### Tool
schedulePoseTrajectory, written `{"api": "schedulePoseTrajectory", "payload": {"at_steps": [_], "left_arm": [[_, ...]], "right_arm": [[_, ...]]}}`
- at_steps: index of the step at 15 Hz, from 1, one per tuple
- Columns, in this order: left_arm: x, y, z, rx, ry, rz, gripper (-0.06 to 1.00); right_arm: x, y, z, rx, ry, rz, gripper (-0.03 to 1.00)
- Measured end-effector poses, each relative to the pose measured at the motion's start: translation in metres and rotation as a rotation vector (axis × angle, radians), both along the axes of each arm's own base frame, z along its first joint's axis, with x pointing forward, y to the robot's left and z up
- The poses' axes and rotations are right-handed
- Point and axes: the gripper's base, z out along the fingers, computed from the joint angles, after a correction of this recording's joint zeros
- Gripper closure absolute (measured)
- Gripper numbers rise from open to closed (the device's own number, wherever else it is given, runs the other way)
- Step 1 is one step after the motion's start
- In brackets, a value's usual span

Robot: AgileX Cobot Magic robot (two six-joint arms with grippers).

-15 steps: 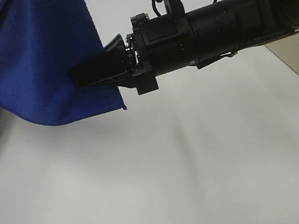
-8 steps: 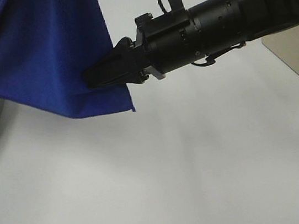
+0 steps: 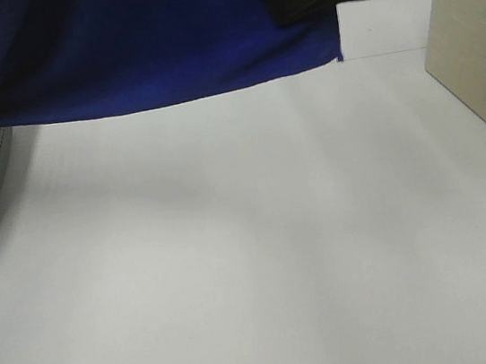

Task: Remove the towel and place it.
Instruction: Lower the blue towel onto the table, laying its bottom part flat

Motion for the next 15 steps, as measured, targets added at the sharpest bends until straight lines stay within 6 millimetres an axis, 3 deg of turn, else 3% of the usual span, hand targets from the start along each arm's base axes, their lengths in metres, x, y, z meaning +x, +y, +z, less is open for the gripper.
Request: {"api": "schedulePoseTrajectory", "payload": {"at_steps": [3, 6, 8, 11, 13, 15], "left_arm": [[0.014, -0.011, 0.01, -0.146, -0.134, 0.007, 0.94], [0.044, -0.011, 0.01, -0.283, -0.191, 0.062, 0.94], [0.062, -0.008, 0.005, -0.36, -0.177, 0.103, 0.94], [0.083, -0.008, -0.001, -0.434, -0.203, 0.112, 0.94], [0.112, -0.006, -0.009, -0.519, -0.261, 0.103, 0.94], [0.134, -0.001, -0.018, -0.544, -0.3, 0.105, 0.94]], "right_arm": [[0.007, -0.016, 0.064, -0.196, -0.132, -0.082, 0.95], [0.007, -0.031, 0.123, -0.287, -0.311, -0.198, 0.95], [0.012, -0.034, 0.147, -0.291, -0.394, -0.239, 0.95], [0.032, -0.03, 0.161, -0.29, -0.45, -0.261, 0.95], [0.064, -0.025, 0.153, -0.336, -0.469, -0.281, 0.95], [0.083, -0.023, 0.145, -0.362, -0.497, -0.304, 0.95]]}}
